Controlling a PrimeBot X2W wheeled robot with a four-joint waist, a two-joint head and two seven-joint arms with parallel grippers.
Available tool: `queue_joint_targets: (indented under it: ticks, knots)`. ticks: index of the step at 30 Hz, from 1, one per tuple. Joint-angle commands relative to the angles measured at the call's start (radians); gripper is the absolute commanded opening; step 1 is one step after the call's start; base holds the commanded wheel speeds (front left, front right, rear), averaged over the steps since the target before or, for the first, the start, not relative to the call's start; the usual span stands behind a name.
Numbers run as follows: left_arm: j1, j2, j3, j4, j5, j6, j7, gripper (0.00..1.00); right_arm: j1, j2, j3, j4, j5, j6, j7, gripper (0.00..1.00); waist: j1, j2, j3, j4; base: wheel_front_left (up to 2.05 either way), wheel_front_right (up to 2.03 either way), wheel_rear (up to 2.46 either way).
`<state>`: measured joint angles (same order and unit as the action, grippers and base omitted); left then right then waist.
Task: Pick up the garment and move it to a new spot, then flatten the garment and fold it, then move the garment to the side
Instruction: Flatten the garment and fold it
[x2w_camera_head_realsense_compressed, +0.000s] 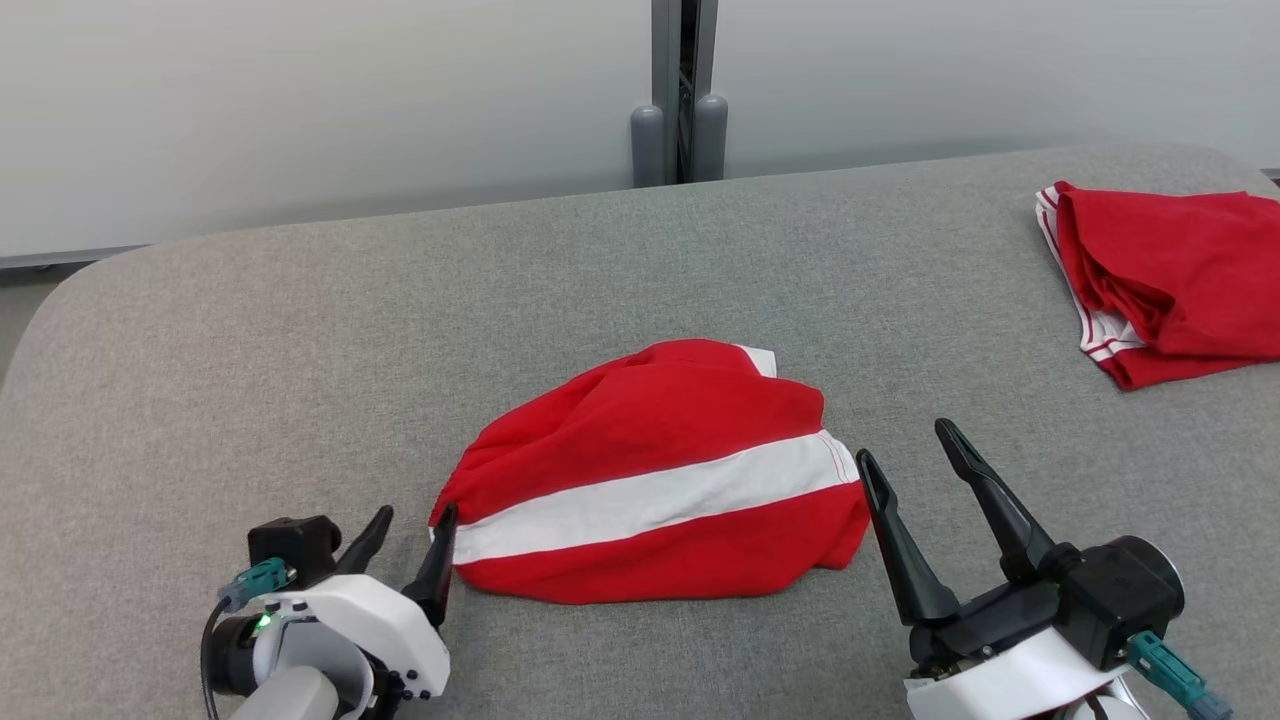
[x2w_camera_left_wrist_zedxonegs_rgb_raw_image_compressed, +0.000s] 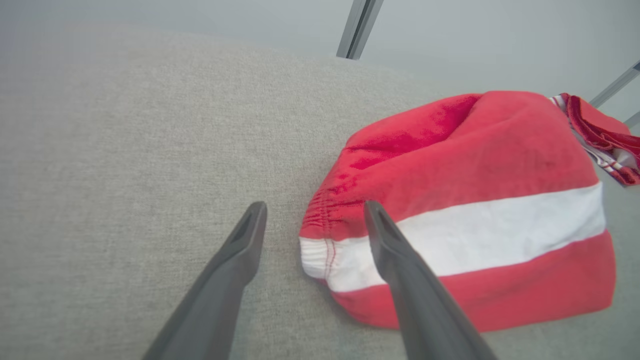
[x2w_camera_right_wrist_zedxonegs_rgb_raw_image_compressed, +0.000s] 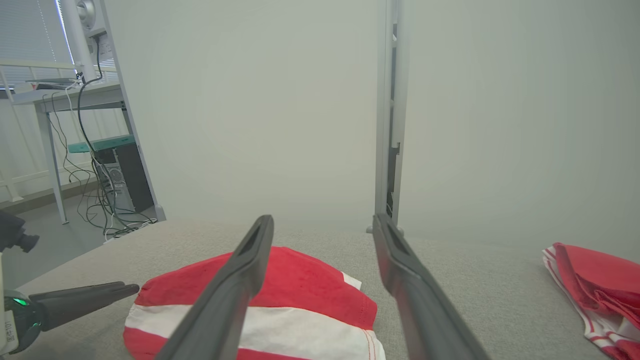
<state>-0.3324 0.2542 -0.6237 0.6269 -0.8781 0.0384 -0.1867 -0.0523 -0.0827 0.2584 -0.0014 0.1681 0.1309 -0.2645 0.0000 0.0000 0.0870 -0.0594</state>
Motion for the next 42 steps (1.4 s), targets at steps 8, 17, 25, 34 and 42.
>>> queue_joint_targets:
  ticks: [8,17,25,34,42]
  knots:
    - [0.119,0.056,0.056,-0.186,0.076,0.159,-0.07,1.0,0.019,0.003,-0.006,0.029,0.017,0.0,-0.001,1.0,0.0,0.0,-0.053,-0.02,0.0,0.0,0.0]
    - [0.324,0.037,0.198,-0.544,0.241,0.318,-0.078,1.0,0.029,0.003,-0.03,0.06,0.029,0.0,-0.001,1.0,0.0,0.0,-0.095,-0.008,0.0,0.0,0.0]
    - [0.465,-0.04,0.303,-0.681,0.427,0.311,-0.078,1.0,0.05,0.01,-0.047,0.09,0.038,0.0,-0.001,1.0,0.0,0.0,-0.115,0.0,0.0,0.0,0.0]
    - [0.546,-0.142,0.406,-0.716,0.657,0.243,-0.078,1.0,0.089,0.015,-0.073,0.106,0.026,0.0,-0.001,1.0,0.0,0.0,-0.112,0.007,0.0,0.0,0.0]
    - [0.554,-0.181,0.442,-0.689,0.715,0.198,-0.078,1.0,0.102,0.019,-0.07,0.104,0.021,0.0,-0.001,1.0,0.0,0.0,-0.108,0.009,0.0,0.0,0.0]
